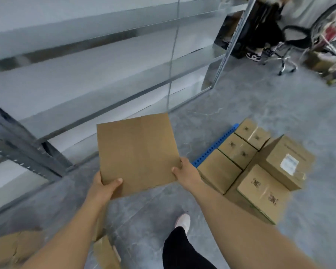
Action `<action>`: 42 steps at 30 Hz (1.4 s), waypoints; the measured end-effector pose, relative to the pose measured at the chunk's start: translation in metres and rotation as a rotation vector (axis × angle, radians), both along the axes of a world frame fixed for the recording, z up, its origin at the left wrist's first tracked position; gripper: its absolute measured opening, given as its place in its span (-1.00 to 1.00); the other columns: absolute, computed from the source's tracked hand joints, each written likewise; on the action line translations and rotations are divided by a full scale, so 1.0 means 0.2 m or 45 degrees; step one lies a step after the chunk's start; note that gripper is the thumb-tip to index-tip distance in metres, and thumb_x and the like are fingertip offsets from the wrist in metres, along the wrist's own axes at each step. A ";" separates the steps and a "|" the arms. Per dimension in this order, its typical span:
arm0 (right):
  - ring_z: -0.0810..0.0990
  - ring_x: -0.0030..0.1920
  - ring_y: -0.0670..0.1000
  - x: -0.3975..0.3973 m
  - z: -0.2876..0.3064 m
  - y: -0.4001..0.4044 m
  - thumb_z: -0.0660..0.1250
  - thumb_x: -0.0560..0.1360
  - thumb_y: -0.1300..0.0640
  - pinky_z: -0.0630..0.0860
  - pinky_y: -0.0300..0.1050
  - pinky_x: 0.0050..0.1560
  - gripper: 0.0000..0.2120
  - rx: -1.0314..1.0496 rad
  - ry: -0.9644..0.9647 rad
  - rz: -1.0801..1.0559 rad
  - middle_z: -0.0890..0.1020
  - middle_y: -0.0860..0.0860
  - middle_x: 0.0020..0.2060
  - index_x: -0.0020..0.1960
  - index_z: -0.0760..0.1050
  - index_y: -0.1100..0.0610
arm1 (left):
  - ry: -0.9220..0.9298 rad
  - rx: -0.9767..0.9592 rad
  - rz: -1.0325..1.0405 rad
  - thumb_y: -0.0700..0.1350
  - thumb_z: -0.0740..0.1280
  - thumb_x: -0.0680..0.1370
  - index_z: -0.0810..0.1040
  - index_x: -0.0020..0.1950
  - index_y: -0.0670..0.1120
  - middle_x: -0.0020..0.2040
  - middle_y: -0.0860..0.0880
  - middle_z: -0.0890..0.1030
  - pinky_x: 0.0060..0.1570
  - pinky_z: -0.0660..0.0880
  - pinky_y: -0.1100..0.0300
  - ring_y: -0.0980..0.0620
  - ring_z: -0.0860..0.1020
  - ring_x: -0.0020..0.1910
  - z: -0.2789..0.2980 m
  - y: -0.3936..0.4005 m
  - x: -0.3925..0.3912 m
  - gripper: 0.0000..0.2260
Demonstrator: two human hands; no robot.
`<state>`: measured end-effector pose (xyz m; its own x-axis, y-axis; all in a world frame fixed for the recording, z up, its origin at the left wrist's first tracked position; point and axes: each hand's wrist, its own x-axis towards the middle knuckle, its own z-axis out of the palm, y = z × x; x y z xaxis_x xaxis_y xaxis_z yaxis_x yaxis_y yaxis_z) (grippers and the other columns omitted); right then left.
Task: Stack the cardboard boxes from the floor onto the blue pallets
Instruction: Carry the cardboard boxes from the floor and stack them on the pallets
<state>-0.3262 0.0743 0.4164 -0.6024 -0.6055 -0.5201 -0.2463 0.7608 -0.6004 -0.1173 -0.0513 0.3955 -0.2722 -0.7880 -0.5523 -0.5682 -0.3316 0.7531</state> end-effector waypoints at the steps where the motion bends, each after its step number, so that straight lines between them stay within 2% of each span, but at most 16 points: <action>1: 0.53 -0.01 0.08 -0.09 0.00 0.03 0.15 0.56 0.08 0.52 0.01 -0.03 -0.60 -0.002 -0.002 -0.046 0.53 0.07 0.08 0.37 0.23 0.11 | -0.006 0.000 -0.032 -0.08 0.42 0.46 0.26 0.43 -0.13 0.31 -0.14 0.47 0.16 0.42 0.03 -0.15 0.47 0.21 0.01 -0.01 -0.12 -0.40; 4: 0.53 0.06 0.14 -0.38 0.00 0.10 0.16 0.56 0.07 0.50 0.06 0.07 -0.59 -0.002 -0.025 -0.172 0.53 0.10 0.12 0.38 0.23 0.11 | -0.058 0.016 -0.144 -0.08 0.43 0.45 0.31 0.38 -0.15 0.28 -0.16 0.49 0.13 0.43 0.03 -0.15 0.49 0.19 0.03 -0.03 -0.48 -0.44; 9: 0.51 0.15 0.13 -0.81 -0.02 0.20 0.16 0.59 0.06 0.44 -0.04 0.04 -0.54 0.012 -0.046 -0.346 0.50 0.11 0.22 0.45 0.17 0.12 | -0.101 0.026 -0.348 -0.08 0.42 0.46 0.32 0.36 -0.16 0.27 -0.15 0.49 0.14 0.42 0.03 -0.13 0.49 0.18 0.03 -0.07 -1.01 -0.47; 13: 0.51 0.12 0.09 -1.09 -0.02 0.27 0.18 0.58 0.09 0.43 -0.08 0.04 -0.60 -0.049 -0.050 -0.488 0.53 0.08 0.20 0.40 0.25 0.11 | -0.075 0.002 -0.504 -0.11 0.41 0.47 0.31 0.38 -0.12 0.28 -0.11 0.49 0.15 0.41 0.07 -0.09 0.48 0.19 0.06 -0.08 -1.37 -0.48; 16: 0.49 0.10 0.07 -1.24 -0.01 0.33 0.18 0.58 0.10 0.38 -0.13 -0.01 -0.61 -0.048 -0.056 -0.563 0.51 0.07 0.21 0.39 0.28 0.14 | -0.030 0.034 -0.606 -0.12 0.39 0.48 0.28 0.42 -0.09 0.30 -0.08 0.48 0.13 0.38 0.14 -0.06 0.48 0.19 0.07 -0.07 -1.57 -0.46; 20: 0.50 0.11 0.08 -1.38 -0.02 0.40 0.18 0.58 0.11 0.43 -0.09 0.03 -0.64 0.007 -0.047 -0.671 0.52 0.09 0.17 0.36 0.33 0.16 | -0.062 0.063 -0.782 -0.05 0.38 0.49 0.23 0.45 -0.04 0.33 -0.05 0.44 0.27 0.37 0.06 -0.06 0.45 0.24 0.05 -0.09 -1.80 -0.42; 24: 0.50 0.12 0.10 -1.44 -0.10 0.47 0.18 0.58 0.11 0.45 -0.04 0.09 -0.63 0.025 -0.056 -0.846 0.52 0.10 0.17 0.36 0.32 0.17 | -0.062 0.086 -0.949 -0.08 0.36 0.51 0.22 0.46 -0.05 0.34 -0.06 0.44 0.27 0.36 0.08 -0.07 0.44 0.27 -0.03 -0.09 -2.01 -0.43; 31: 0.49 0.10 0.09 -1.46 -0.39 0.57 0.21 0.57 0.14 0.43 -0.03 0.11 -0.63 0.017 -0.076 -1.189 0.52 0.11 0.19 0.36 0.33 0.15 | -0.106 0.098 -1.227 -0.11 0.35 0.51 0.30 0.40 -0.10 0.29 -0.08 0.48 0.21 0.39 0.08 -0.09 0.47 0.22 -0.35 -0.05 -2.31 -0.51; 36: 0.50 0.16 0.12 -1.54 -0.77 0.63 0.25 0.54 0.08 0.44 0.02 0.17 -0.58 0.070 -0.026 -1.248 0.52 0.10 0.20 0.38 0.33 0.12 | -0.096 0.077 -1.300 -0.10 0.36 0.50 0.36 0.30 -0.07 0.21 -0.04 0.50 0.20 0.41 0.07 -0.04 0.48 0.13 -0.74 -0.01 -2.47 -0.60; 39: 0.49 0.05 0.08 -1.57 -1.00 0.69 0.26 0.53 0.07 0.43 -0.05 0.03 -0.61 0.082 0.001 -1.277 0.53 0.07 0.11 0.34 0.35 0.11 | -0.090 0.077 -1.339 -0.07 0.36 0.49 0.35 0.20 -0.01 0.15 0.00 0.49 0.20 0.42 0.01 -0.02 0.47 0.11 -0.99 0.03 -2.53 -0.67; 42: 0.49 0.02 0.07 -1.58 -1.19 0.75 0.27 0.53 0.06 0.47 -0.03 0.05 -0.64 0.119 0.042 -1.271 0.50 0.04 0.02 0.29 0.39 0.11 | -0.080 0.073 -1.333 -0.05 0.37 0.48 0.36 0.16 0.02 0.11 0.03 0.48 0.20 0.44 -0.01 -0.02 0.48 0.13 -1.23 0.09 -2.54 -0.69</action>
